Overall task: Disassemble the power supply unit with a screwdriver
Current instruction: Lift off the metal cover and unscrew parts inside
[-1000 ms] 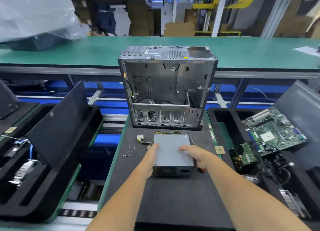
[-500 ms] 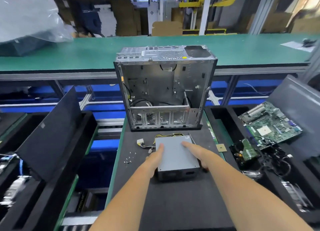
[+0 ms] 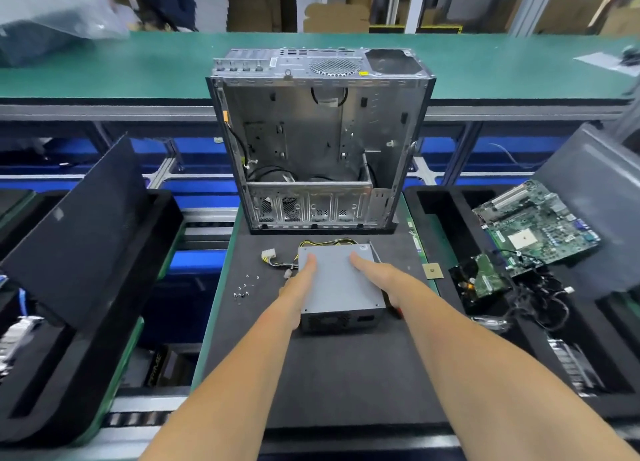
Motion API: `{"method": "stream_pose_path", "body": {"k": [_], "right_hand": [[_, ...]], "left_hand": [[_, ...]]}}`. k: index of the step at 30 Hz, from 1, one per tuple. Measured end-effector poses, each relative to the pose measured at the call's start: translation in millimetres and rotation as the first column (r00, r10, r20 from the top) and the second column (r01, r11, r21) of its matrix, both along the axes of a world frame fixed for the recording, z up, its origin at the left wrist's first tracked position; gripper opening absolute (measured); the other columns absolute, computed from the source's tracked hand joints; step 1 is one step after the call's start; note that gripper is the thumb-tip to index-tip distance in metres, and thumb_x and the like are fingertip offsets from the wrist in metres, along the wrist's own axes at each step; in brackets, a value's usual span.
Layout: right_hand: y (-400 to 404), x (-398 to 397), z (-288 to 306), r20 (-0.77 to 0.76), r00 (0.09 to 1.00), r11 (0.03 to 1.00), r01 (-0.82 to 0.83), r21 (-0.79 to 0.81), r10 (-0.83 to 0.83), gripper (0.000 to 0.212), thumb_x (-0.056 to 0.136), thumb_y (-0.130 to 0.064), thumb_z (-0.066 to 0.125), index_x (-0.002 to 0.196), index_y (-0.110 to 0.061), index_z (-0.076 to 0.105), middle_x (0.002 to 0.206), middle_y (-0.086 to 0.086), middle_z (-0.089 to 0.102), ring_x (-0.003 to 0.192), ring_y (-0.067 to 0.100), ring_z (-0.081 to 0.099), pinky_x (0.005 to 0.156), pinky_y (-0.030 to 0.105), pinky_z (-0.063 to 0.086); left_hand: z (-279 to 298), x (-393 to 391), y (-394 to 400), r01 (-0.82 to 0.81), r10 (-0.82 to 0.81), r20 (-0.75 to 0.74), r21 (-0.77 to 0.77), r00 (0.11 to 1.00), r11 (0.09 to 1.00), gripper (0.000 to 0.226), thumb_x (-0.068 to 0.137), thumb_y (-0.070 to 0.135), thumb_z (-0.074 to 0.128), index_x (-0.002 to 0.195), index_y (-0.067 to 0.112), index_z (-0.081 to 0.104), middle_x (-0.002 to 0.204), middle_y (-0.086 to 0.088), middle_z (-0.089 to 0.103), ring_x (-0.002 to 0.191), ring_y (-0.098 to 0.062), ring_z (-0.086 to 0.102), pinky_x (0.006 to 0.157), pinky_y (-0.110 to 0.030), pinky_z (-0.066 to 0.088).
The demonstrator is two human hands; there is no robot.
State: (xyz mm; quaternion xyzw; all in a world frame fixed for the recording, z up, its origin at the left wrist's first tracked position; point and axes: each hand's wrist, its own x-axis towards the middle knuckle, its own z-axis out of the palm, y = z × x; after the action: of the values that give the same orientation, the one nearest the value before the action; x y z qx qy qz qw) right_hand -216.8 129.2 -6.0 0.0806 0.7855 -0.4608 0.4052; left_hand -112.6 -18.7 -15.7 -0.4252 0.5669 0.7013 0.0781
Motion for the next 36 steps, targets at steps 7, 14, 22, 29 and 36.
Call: {"method": "stream_pose_path", "body": {"k": [7,14,22,29,36], "right_hand": [[5,-3,1,-0.014,1.0,1.0,0.004,0.023,-0.004,0.083,0.081,-0.071,0.059,0.138,-0.011,0.049,0.138,0.006,0.055,0.124,0.028,0.053,0.11,0.041,0.037],[12,-5,6,0.049,0.998,0.997,0.045,-0.064,-0.042,0.055,0.092,-0.056,0.056,0.125,-0.013,0.054,0.126,0.008,0.063,0.112,0.03,0.063,0.102,0.052,0.047],[8,-6,12,0.071,0.997,0.994,0.051,-0.094,-0.044,0.065,0.09,-0.062,0.054,0.134,-0.014,0.051,0.13,0.006,0.061,0.117,0.031,0.06,0.103,0.053,0.045],[1,-3,25,0.095,0.995,0.999,-0.006,-0.037,0.01,0.079,0.086,-0.072,0.05,0.141,-0.016,0.046,0.133,0.005,0.057,0.118,0.029,0.058,0.101,0.049,0.045],[-6,1,23,0.157,0.988,0.996,0.014,-0.084,-0.001,0.067,0.092,-0.067,0.046,0.13,-0.012,0.056,0.131,0.009,0.062,0.12,0.027,0.059,0.11,0.044,0.041]], "left_hand": [[7,0,5,-0.012,0.012,0.0,-0.01,1.0,1.0,0.106,0.053,0.084,0.047,0.141,0.026,0.039,0.142,0.001,0.043,0.128,-0.021,0.045,0.11,-0.042,0.034],[12,-2,0,0.021,-0.021,0.002,0.013,1.0,1.0,0.098,0.066,0.085,0.051,0.142,0.024,0.038,0.136,0.006,0.048,0.12,-0.016,0.051,0.096,-0.033,0.04],[20,-3,-6,0.064,-0.064,0.007,0.006,0.998,0.998,0.099,0.064,0.086,0.052,0.14,0.024,0.041,0.137,0.011,0.045,0.118,-0.014,0.048,0.098,-0.031,0.036],[20,-3,-6,0.067,-0.067,-0.005,-0.039,0.998,0.997,0.086,0.076,0.082,0.044,0.141,0.027,0.039,0.138,0.009,0.043,0.111,-0.01,0.047,0.085,-0.026,0.032],[20,-1,-9,0.091,-0.091,0.003,-0.02,0.996,0.996,0.065,0.079,0.079,0.044,0.122,0.031,0.054,0.115,0.011,0.061,0.099,-0.007,0.063,0.082,-0.025,0.049]]}}
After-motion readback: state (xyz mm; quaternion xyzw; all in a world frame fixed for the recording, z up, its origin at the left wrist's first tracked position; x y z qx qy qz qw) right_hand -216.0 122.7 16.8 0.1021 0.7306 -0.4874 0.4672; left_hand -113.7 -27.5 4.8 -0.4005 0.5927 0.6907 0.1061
